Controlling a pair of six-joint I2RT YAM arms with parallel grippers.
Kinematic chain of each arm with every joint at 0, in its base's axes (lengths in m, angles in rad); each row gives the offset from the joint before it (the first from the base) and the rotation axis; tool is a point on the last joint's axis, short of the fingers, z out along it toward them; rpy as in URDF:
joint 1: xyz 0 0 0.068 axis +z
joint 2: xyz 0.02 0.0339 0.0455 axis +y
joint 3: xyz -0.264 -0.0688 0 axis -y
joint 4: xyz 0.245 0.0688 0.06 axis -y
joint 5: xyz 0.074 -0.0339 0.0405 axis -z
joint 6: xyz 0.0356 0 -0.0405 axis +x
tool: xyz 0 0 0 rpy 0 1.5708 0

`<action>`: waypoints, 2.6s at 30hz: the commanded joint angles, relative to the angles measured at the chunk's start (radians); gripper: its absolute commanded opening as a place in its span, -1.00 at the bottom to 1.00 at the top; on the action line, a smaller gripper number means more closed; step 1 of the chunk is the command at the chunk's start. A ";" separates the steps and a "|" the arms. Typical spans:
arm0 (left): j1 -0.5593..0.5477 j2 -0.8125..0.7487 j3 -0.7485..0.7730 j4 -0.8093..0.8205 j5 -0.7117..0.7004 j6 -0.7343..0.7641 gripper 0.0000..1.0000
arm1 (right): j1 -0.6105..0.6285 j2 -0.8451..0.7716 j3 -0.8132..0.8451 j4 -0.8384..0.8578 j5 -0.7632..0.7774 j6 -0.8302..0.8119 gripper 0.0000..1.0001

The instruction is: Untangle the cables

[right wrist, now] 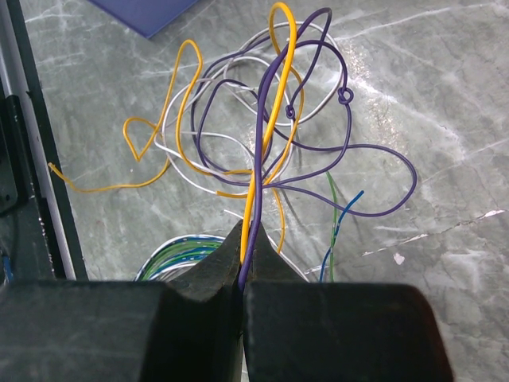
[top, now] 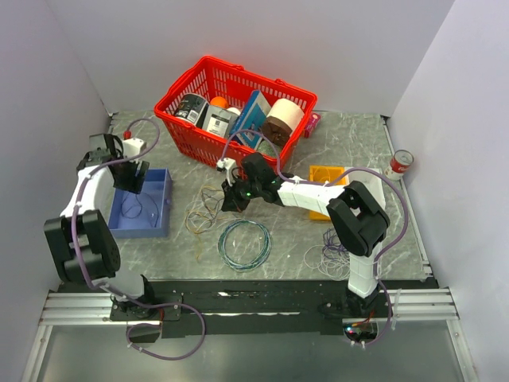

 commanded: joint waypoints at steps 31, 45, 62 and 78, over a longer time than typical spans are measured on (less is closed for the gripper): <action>-0.465 -0.220 0.016 -0.190 0.700 0.429 0.23 | 0.053 -0.261 -0.106 0.073 -0.207 -0.304 -1.00; -0.479 -0.231 -0.060 -0.194 0.659 0.438 -0.98 | 0.055 -0.274 -0.120 0.102 -0.213 -0.290 -1.00; -0.336 -0.350 0.403 0.026 0.765 -0.157 -0.98 | -0.039 -0.138 -0.140 0.205 -0.125 -0.071 -0.62; -0.336 -0.399 0.570 0.189 0.637 -0.385 -0.98 | -0.040 -0.382 -0.198 0.438 -0.026 0.107 1.00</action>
